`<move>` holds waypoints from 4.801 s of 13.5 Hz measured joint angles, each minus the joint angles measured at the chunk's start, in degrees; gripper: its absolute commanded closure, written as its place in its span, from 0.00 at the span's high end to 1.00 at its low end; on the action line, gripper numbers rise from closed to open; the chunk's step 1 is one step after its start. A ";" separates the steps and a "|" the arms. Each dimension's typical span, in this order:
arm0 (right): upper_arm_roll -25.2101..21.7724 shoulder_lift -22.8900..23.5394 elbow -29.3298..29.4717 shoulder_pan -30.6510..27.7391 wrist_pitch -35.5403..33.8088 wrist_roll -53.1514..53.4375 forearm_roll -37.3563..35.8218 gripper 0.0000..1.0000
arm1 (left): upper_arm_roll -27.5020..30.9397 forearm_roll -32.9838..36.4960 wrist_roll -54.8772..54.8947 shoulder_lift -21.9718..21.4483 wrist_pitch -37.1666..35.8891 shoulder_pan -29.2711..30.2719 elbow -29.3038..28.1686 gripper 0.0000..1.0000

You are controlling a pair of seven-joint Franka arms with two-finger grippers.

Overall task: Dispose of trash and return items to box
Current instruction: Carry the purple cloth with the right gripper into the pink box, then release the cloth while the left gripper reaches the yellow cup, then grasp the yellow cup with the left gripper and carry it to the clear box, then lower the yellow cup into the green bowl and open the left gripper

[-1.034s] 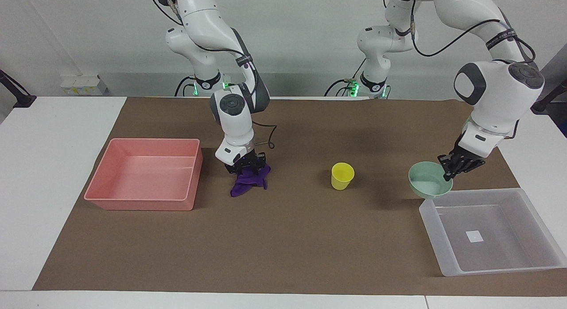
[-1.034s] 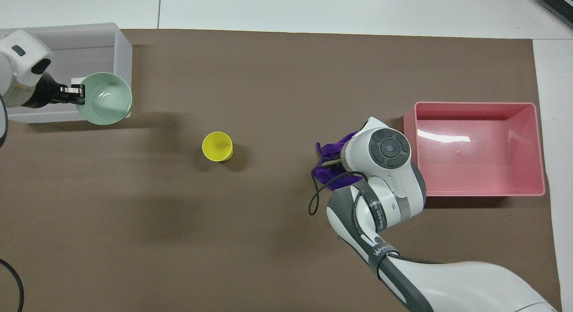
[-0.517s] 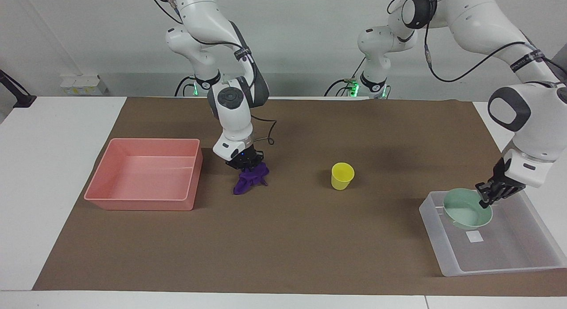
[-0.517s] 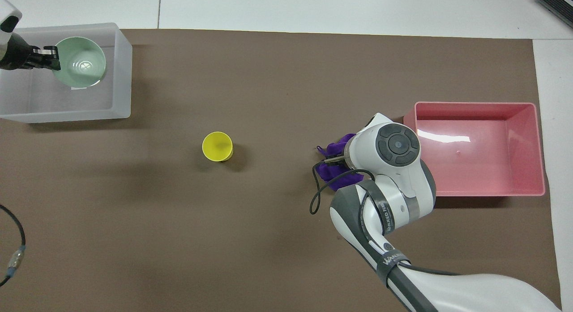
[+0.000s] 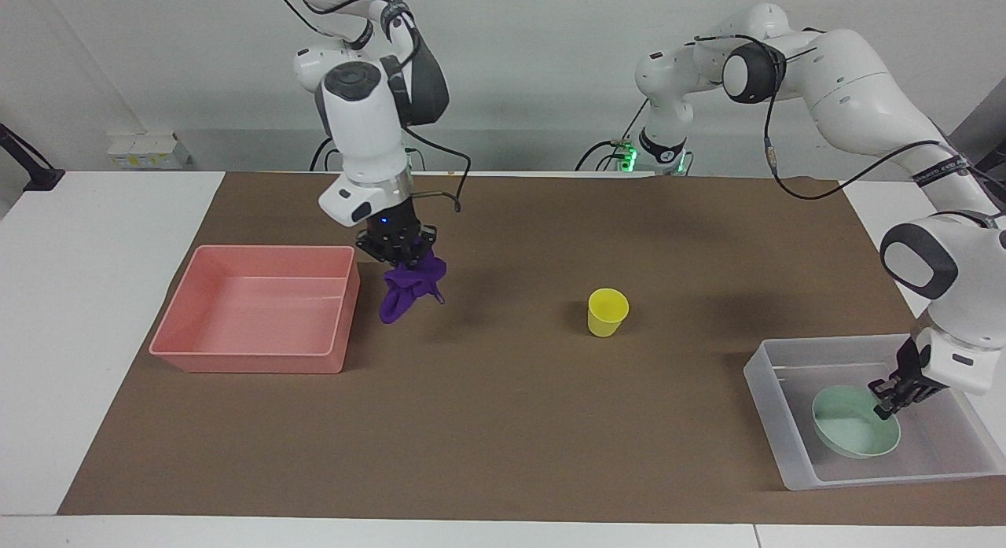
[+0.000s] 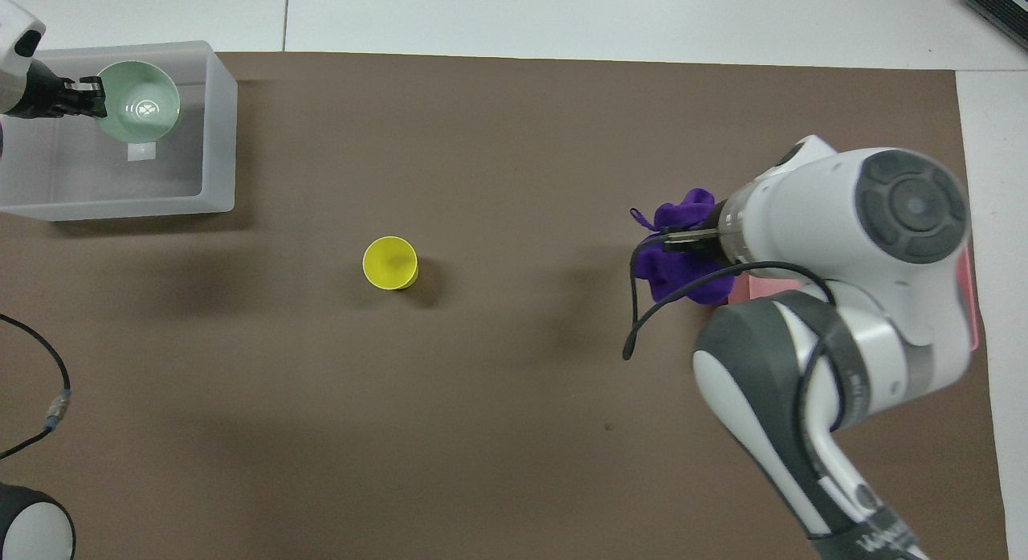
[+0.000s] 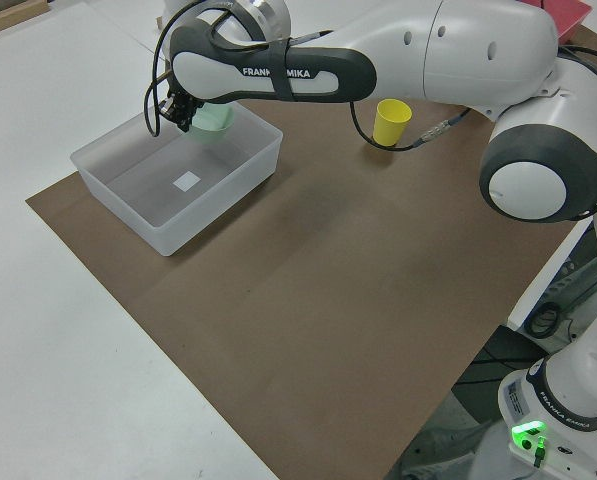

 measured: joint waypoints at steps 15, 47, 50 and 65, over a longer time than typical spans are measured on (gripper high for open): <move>-0.25 8.50 -12.58 -21.73 16.41 -24.24 -0.24 0.20 | -0.61 -0.17 13.37 -6.42 1.42 -2.30 -6.08 1.00; 0.40 -7.82 11.73 -16.34 -28.28 -4.67 0.09 1.00 | 0.33 2.24 -14.81 -32.24 16.29 -30.23 -49.32 0.00; 0.49 -8.86 9.76 -16.29 -28.18 -4.67 0.27 1.00 | 0.61 2.32 -14.07 -32.00 10.06 -25.06 -41.74 0.00; 1.07 -9.73 9.01 -15.01 -28.50 -6.38 0.34 1.00 | 0.16 -0.23 0.21 -15.32 7.08 -1.18 -16.89 0.00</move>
